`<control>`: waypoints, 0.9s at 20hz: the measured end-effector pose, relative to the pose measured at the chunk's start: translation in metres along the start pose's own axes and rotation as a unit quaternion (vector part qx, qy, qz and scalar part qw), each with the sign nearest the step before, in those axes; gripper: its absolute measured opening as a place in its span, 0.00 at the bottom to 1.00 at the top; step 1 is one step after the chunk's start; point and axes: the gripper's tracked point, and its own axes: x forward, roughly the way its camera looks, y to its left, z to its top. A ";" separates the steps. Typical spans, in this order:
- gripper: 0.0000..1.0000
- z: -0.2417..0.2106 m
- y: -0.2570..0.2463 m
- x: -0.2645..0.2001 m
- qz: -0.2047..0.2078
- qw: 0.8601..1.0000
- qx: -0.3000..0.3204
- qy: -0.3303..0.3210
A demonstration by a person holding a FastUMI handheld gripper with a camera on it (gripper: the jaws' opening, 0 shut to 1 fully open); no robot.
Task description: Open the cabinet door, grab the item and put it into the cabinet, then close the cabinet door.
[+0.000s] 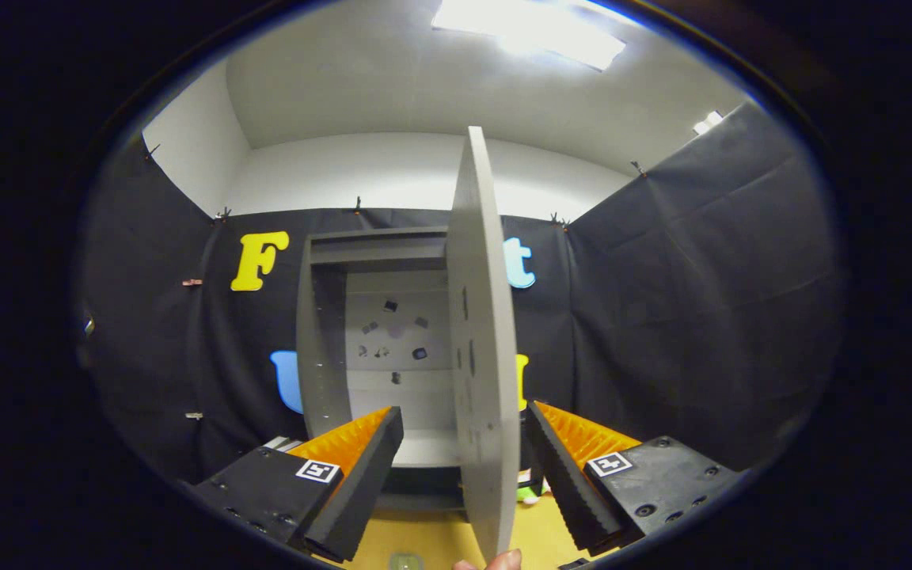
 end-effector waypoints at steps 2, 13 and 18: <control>0.97 -0.031 0.026 0.002 0.021 0.999 0.001 0.049; 0.98 -0.327 0.100 -0.002 0.065 0.937 0.005 0.344; 0.99 -0.466 0.093 -0.008 0.044 0.894 0.006 0.445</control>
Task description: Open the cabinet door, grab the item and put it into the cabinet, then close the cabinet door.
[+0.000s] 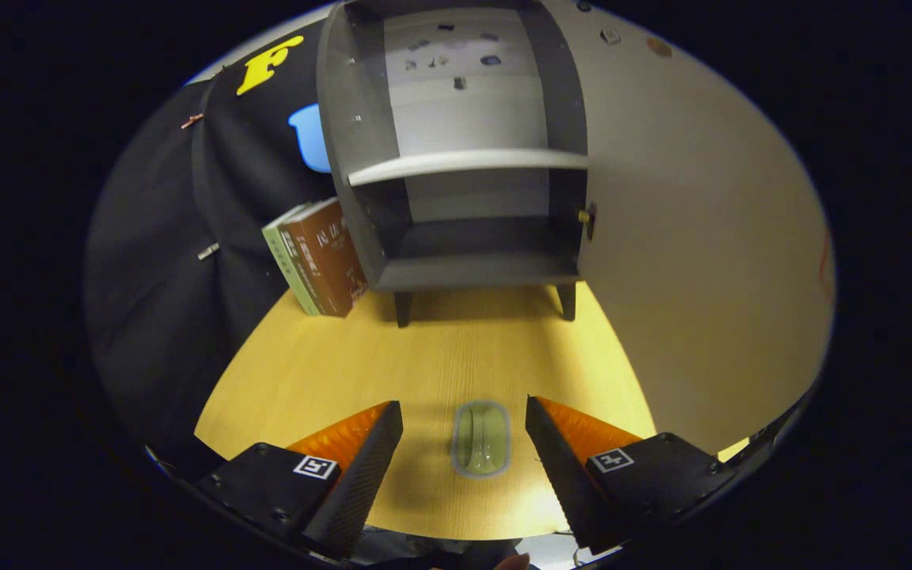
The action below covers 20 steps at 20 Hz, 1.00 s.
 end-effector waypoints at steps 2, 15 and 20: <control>0.98 -0.030 -0.007 0.039 -0.008 1.000 -0.001 0.031; 0.22 -0.095 -0.039 0.121 -0.051 0.994 -0.015 0.098; 0.17 -0.073 -0.035 0.110 -0.051 0.995 -0.017 0.080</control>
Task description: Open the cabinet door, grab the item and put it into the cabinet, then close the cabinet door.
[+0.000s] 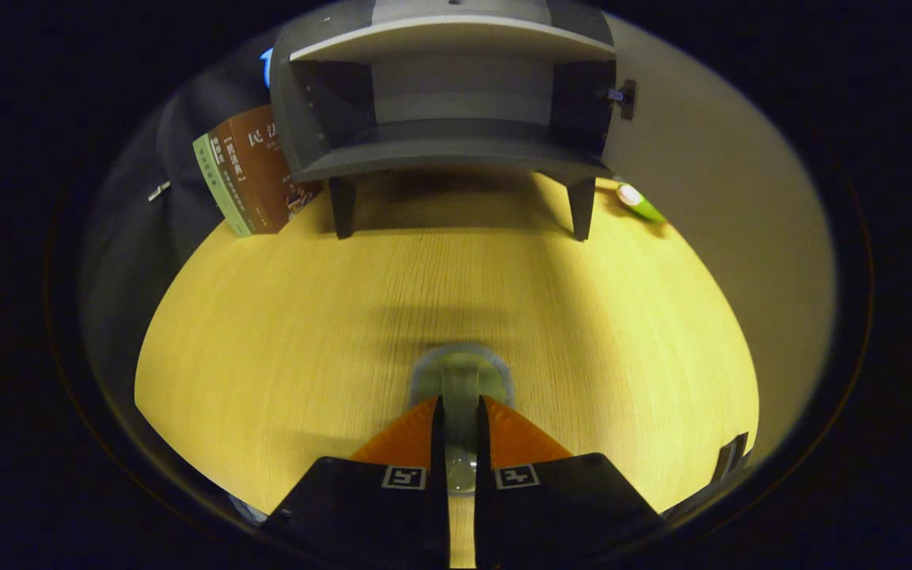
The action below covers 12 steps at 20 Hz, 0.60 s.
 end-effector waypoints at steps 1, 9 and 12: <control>0.17 0.009 0.000 -0.012 0.002 1.000 0.003 -0.011; 0.16 0.123 -0.005 -0.109 0.003 0.994 0.036 -0.100; 0.17 0.176 -0.002 -0.148 0.007 0.989 0.045 -0.138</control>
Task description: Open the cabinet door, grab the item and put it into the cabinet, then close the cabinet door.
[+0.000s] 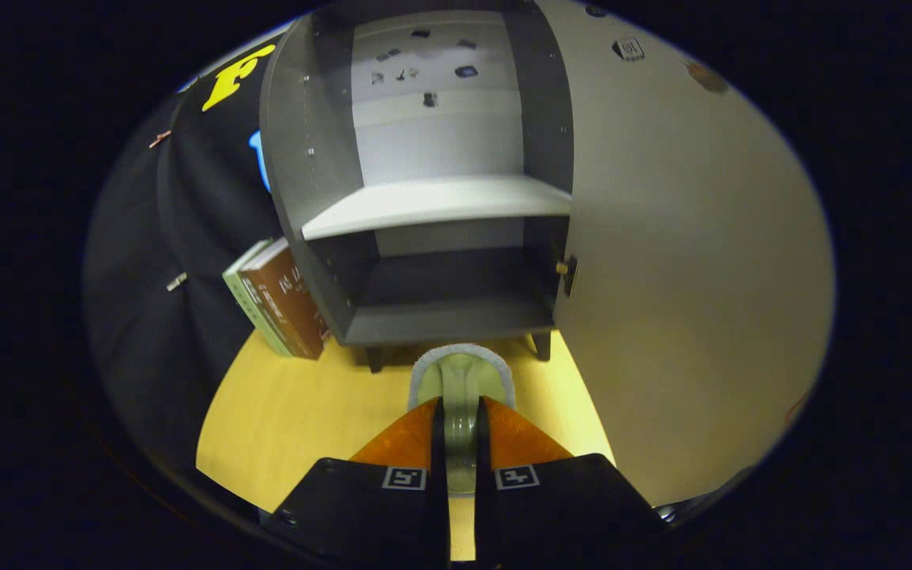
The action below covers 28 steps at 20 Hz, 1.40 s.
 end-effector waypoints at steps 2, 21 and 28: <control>0.17 0.041 0.007 -0.013 0.004 1.000 0.003 -0.029; 0.16 0.265 0.057 0.085 0.009 0.994 -0.023 -0.103; 0.16 0.248 0.034 0.178 -0.021 0.998 -0.040 -0.042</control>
